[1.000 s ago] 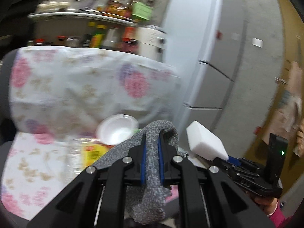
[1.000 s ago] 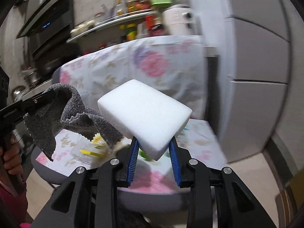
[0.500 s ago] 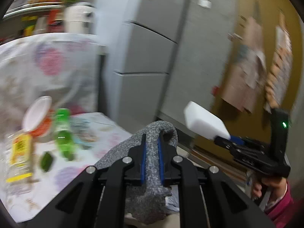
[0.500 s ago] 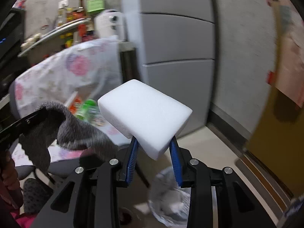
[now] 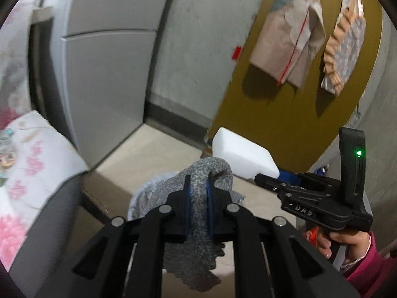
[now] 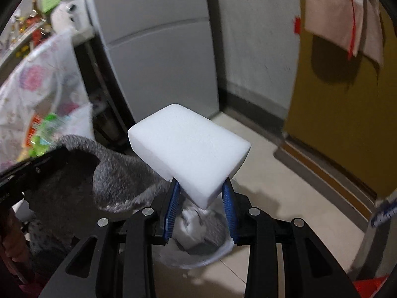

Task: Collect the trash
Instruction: 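Carry the cloth and sponge over the trash bin with both grippers, then open both grippers to drop the cloth and sponge into the bin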

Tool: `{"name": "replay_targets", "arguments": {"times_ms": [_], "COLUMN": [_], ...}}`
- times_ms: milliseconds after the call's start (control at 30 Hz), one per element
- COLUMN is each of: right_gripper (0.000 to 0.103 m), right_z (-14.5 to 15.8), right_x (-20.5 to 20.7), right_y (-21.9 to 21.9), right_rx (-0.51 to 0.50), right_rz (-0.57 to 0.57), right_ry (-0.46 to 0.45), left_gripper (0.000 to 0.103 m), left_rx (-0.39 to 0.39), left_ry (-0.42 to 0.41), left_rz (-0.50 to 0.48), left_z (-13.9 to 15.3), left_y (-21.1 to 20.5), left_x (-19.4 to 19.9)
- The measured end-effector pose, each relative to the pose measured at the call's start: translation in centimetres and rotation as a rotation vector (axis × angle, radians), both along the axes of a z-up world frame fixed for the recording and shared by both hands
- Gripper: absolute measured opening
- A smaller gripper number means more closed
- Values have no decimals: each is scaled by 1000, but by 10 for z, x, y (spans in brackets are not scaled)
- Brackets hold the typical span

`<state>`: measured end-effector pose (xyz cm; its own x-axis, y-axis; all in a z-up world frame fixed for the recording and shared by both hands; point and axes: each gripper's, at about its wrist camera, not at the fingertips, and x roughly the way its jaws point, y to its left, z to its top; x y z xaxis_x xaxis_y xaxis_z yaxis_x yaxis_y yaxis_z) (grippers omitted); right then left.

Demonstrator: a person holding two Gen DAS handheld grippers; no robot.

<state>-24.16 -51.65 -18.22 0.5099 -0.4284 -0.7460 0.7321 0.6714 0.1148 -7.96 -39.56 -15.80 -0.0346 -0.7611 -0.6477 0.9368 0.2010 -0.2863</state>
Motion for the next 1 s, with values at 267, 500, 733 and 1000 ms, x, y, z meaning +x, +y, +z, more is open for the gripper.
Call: {"name": "replay_targets", "arguments": {"times_ms": [267,500,733,1000], "right_gripper": [43,53,53,52], "right_z": [-61,-58,15,77], "right_x": [17,30,29,72], "right_y": [-28,-23,2,63], "right_rx": [128,139,-31,-102], "right_rz": [3,31,18,225], "right_ry": [116,101,-20,-207], "left_gripper": [68,68,68,69], "left_rx": [78,34,6,63], "left_ry": [54,12,-83,-144], "left_rz": [15,118,261,390], "left_z": [-31,-14,17,30], "left_y": [-26,1,56,136], "left_x": [12,38,59,75]}}
